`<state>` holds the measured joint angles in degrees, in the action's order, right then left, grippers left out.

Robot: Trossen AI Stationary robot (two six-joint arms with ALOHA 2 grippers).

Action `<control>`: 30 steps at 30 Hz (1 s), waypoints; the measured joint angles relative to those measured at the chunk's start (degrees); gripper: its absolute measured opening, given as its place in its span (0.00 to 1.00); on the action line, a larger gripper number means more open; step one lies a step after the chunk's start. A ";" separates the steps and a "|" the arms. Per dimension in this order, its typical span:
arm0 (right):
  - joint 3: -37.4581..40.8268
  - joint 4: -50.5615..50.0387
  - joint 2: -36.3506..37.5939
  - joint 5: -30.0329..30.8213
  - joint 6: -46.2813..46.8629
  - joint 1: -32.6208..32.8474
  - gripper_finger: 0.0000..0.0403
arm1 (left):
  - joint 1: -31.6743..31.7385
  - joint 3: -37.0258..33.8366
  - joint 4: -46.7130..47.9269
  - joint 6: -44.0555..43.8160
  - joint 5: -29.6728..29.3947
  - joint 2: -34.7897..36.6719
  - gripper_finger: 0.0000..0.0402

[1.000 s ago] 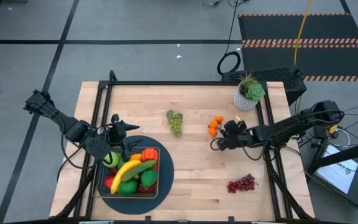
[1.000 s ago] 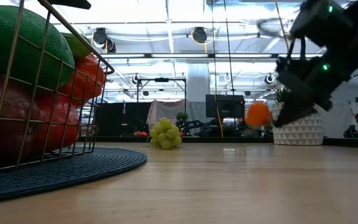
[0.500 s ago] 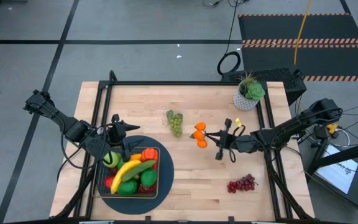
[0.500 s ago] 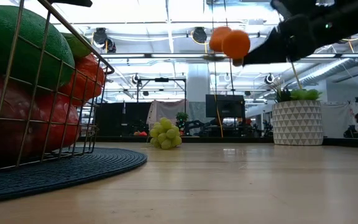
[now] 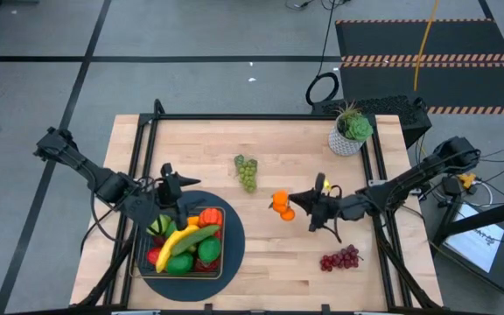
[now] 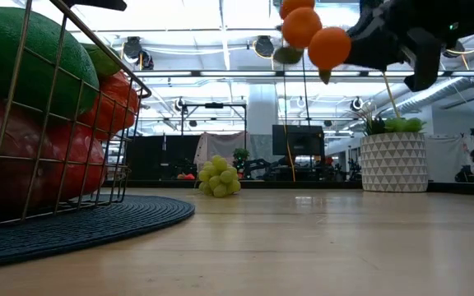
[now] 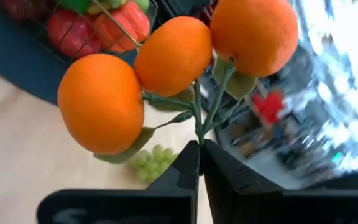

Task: Build produce basket
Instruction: Put the tangerines into the gold wire basket

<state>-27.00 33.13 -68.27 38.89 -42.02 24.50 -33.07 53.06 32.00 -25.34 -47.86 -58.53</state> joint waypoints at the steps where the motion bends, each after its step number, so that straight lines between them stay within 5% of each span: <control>1: 0.00 0.68 0.01 0.00 -2.81 0.25 0.01 | 0.19 0.00 -0.77 0.93 0.00 -0.49 0.68; 15: 0.00 1.80 0.02 0.02 -17.59 2.75 0.01 | 2.01 0.00 -9.22 11.51 0.41 -4.17 0.68; 30: 0.00 4.63 0.02 -0.13 -8.18 2.16 0.01 | 2.31 0.00 -10.31 11.40 0.51 -4.17 0.68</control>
<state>-27.00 37.76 -68.25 38.76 -50.20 26.67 -30.76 53.06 21.69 -13.93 -47.35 -62.70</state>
